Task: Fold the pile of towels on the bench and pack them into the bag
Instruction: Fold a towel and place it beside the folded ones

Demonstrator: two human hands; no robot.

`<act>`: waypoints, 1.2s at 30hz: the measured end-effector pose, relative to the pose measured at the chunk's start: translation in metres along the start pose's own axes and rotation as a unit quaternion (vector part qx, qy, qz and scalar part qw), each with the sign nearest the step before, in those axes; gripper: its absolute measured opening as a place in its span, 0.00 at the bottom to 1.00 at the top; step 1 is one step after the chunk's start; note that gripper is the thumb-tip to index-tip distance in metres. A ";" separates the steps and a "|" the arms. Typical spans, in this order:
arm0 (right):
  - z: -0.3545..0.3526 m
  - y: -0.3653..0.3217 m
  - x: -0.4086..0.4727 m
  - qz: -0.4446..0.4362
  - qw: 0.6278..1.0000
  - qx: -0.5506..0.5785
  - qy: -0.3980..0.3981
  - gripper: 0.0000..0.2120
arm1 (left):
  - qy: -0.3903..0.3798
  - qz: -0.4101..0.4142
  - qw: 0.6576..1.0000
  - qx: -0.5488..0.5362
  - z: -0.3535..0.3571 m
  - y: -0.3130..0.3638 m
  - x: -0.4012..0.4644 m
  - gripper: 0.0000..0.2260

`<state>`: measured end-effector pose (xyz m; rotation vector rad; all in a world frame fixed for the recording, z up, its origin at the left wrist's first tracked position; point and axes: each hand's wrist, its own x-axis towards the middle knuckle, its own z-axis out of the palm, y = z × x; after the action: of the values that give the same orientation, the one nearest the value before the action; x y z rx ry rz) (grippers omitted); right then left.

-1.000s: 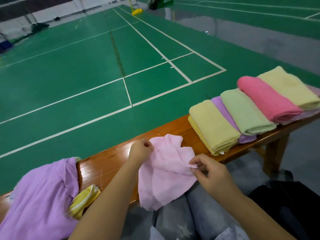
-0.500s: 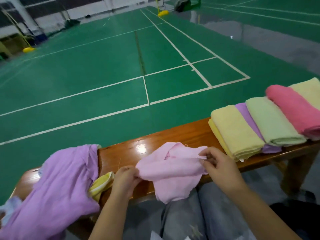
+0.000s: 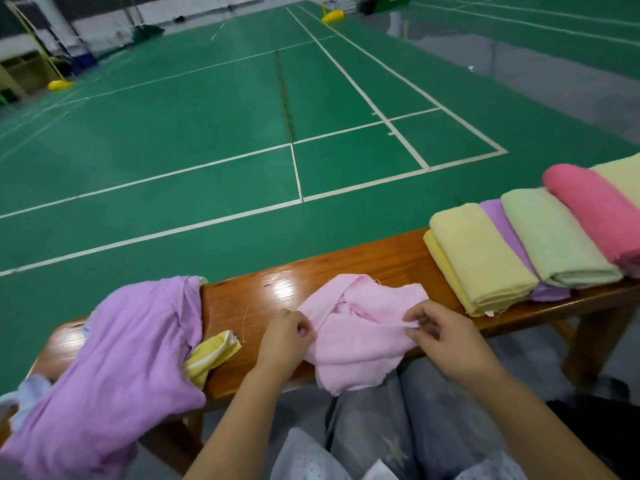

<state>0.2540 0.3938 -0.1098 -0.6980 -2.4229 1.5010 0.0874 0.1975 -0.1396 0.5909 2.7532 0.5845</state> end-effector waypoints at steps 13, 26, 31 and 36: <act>0.003 0.002 -0.002 0.017 1.000 -0.009 -0.005 0.09 | 0.002 -0.004 0.990 0.141 0.001 0.020 0.016 0.16; -0.011 0.005 0.000 0.000 0.993 -0.019 0.119 0.09 | 0.053 -0.145 0.943 -0.296 -0.045 0.004 0.010 0.08; -0.014 0.014 0.000 0.021 0.993 -0.014 0.116 0.10 | 0.011 -0.233 0.887 -0.399 -0.045 -0.023 -0.009 0.04; -0.017 0.021 0.002 0.059 0.993 -0.008 0.105 0.08 | 0.012 -0.172 0.932 -0.318 -0.030 -0.036 -0.027 0.05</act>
<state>0.2652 0.4158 -0.1209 -0.9655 -2.2744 1.3720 0.0893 0.1454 -0.1245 -0.0503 2.3809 1.3038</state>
